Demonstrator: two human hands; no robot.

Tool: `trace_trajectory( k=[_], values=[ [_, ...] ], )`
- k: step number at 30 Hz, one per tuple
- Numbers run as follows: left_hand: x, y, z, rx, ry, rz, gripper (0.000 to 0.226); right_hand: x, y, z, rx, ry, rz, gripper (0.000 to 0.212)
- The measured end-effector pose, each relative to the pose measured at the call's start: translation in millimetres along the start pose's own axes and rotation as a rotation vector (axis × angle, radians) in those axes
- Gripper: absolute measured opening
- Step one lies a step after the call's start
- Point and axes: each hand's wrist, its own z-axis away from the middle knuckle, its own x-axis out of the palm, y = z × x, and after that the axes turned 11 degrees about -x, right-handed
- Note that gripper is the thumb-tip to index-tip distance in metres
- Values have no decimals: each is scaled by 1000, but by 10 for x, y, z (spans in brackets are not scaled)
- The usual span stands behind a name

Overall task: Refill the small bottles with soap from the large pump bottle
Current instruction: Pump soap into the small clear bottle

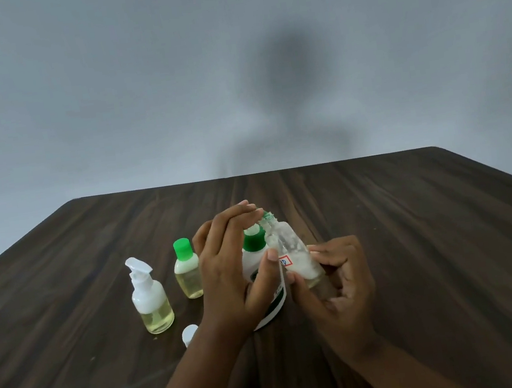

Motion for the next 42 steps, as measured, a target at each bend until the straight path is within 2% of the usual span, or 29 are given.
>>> trace_trajectory(
  k=[13,22,34,42],
  values=[
    [34,25,-9,22,56,38,36,14,-18,-18,-5,2,-6,27],
    [84,-16,30,-24,45,70,34,3,-23,30,26,-43,-7,29],
    [131,13,-15,-13,87,99,33,14,-19,7,16,-8,-18,28],
    [152,-11,33,-12,112,26,28,-2,-51,28,53,-52,-27,30]
  ],
)
